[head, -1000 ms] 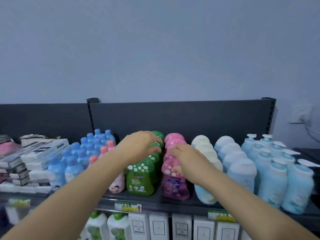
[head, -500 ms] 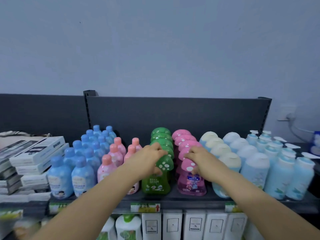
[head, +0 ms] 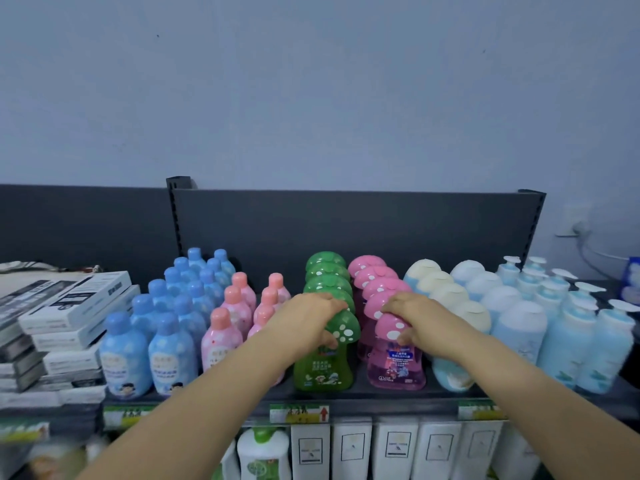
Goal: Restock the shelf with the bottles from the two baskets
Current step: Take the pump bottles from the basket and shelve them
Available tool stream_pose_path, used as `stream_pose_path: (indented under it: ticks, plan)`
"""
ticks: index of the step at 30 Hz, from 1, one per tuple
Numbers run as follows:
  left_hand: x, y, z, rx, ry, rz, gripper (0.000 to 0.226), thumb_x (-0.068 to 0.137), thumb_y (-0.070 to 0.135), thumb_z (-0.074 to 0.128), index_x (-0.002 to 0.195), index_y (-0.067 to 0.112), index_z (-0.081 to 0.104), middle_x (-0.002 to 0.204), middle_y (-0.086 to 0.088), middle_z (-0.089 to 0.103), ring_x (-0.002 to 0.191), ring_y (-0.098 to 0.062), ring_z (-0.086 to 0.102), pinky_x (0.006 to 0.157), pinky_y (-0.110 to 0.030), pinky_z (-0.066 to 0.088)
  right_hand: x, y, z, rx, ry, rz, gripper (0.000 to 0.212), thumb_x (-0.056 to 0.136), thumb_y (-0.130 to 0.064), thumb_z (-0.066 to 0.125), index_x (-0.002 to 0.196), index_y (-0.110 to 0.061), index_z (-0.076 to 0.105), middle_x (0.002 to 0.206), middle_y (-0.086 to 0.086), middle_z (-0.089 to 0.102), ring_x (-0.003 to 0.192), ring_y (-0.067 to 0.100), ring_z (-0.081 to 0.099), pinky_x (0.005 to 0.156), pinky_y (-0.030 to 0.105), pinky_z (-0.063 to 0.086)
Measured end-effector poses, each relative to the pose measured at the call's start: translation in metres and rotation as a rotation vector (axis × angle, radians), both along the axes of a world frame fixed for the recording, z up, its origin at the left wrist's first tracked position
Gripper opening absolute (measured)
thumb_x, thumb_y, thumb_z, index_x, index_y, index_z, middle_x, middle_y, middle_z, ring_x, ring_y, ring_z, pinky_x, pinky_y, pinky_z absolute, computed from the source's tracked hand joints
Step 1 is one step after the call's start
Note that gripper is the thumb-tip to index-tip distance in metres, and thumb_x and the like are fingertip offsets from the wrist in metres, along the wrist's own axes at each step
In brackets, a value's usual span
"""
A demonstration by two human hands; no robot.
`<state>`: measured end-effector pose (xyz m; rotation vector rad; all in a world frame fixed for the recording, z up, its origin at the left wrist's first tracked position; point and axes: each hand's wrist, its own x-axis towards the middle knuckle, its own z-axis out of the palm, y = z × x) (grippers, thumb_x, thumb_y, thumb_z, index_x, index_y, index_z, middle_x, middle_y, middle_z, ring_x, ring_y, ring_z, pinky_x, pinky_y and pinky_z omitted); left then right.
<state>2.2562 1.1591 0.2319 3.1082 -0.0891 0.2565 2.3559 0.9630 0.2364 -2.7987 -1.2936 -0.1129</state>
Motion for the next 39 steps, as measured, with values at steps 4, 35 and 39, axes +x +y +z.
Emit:
stream_pose_path:
  ticks: [4,35,39]
  plan:
    - [-0.001,-0.003,0.001,0.027,0.01,-0.005,0.064,0.081,0.032,0.07,0.138,0.021,0.044,0.127,-0.003,0.053,0.114,-0.026,0.053,0.09,-0.042,0.047,0.0,-0.002,-0.002,0.014,-0.016,0.004,0.061,0.08,-0.018,0.069,0.137,-0.021,0.046,0.138,-0.003,0.045,0.125,0.017,0.043,0.104,0.028,0.035]
    - [-0.096,0.127,-0.002,-0.044,-0.08,0.29,0.032,0.088,0.03,0.057,0.12,0.027,0.056,0.111,0.003,0.064,0.102,-0.018,0.058,0.081,-0.037,0.05,-0.074,0.175,0.009,-0.086,0.122,0.2,0.031,0.092,-0.006,0.043,0.118,-0.014,0.057,0.095,0.007,0.05,0.089,0.028,0.055,0.076,0.037,0.047]
    - [-0.095,0.128,-0.006,-0.043,-0.109,0.283,0.029,0.089,0.029,0.058,0.117,0.026,0.057,0.106,0.004,0.066,0.096,-0.018,0.06,0.079,-0.034,0.048,-0.072,0.176,0.009,-0.116,0.109,0.2,0.034,0.089,-0.002,0.043,0.117,-0.012,0.057,0.09,0.007,0.049,0.085,0.028,0.053,0.071,0.036,0.046]
